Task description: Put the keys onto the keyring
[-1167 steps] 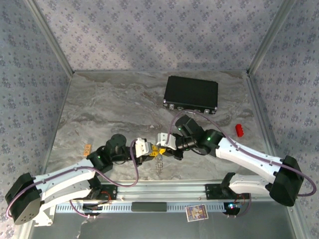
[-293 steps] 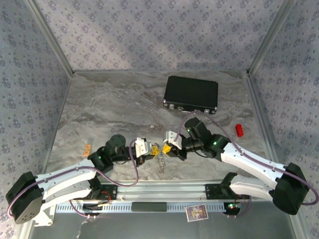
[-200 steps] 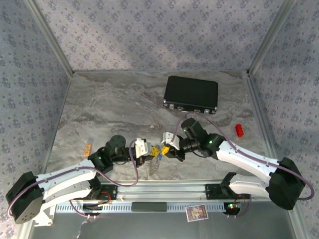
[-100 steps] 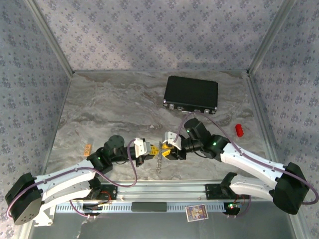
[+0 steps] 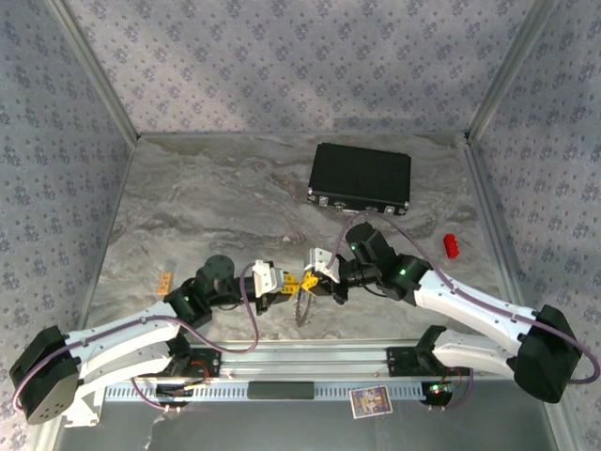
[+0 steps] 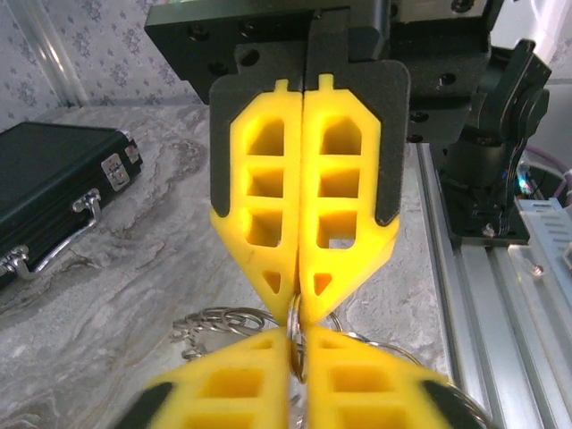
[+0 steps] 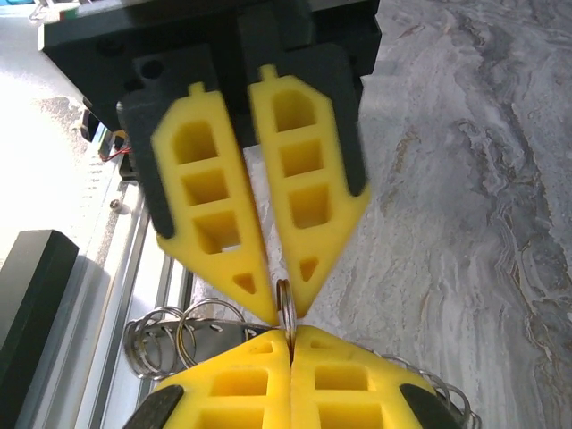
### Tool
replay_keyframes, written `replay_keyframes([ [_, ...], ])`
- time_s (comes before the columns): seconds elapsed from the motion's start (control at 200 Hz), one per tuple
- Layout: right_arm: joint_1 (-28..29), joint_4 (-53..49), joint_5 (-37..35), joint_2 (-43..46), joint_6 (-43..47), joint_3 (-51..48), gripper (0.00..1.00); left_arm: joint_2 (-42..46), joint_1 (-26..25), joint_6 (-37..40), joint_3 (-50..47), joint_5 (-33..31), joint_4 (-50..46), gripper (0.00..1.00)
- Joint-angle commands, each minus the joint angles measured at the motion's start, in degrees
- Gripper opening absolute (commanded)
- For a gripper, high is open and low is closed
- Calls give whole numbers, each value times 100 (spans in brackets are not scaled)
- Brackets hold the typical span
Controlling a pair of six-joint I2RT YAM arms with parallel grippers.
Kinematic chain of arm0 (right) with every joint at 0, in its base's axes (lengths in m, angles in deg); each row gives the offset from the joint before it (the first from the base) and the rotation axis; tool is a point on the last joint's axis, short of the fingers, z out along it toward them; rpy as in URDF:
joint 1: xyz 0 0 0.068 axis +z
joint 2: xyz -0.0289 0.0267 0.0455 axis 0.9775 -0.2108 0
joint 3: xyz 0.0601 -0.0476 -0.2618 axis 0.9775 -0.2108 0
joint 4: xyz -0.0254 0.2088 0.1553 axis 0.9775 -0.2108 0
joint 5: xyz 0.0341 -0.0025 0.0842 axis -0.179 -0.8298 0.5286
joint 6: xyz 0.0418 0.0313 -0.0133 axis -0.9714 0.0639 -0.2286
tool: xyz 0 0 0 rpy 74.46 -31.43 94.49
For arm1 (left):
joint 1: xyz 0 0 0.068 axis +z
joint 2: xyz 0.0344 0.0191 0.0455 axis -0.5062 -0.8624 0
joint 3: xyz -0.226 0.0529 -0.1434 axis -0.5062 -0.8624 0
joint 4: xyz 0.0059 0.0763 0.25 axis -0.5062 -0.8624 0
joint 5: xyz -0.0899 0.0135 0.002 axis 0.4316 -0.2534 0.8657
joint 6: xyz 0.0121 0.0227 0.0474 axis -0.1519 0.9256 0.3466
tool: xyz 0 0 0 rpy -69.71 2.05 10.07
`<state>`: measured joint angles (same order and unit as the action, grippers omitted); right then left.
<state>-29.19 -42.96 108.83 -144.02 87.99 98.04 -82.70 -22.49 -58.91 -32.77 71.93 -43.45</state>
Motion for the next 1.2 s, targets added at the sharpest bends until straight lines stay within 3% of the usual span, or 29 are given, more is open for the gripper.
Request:
replay_keyframes([
  [0.0,55,-551,-139,-47,306,363,0,158,-11,128,173,-126,-236,20],
  [0.265,247,-2169,-571,-564,1171,1339,0,-29,-16,380,516,-159,-928,15],
  [0.44,456,-2468,-773,-789,1366,1671,0,-133,-14,439,617,-82,-908,12],
  [0.545,514,-2471,-787,-831,1384,1740,0,-146,-17,466,638,-40,-893,4],
  [0.62,484,-2361,-712,-757,1302,1653,0,-120,-10,475,630,-19,-874,0],
  [0.715,310,-1831,-536,-449,991,1258,24,-46,-15,429,549,7,-762,0],
  [0.785,92,-1295,-316,-185,632,849,32,19,-11,357,436,30,-550,0],
  [0.969,-130,-414,-128,185,-35,104,33,98,-10,209,182,61,-78,0],
  [1.194,-144,-171,-108,162,-131,-37,32,137,-10,233,169,120,-57,0],
])
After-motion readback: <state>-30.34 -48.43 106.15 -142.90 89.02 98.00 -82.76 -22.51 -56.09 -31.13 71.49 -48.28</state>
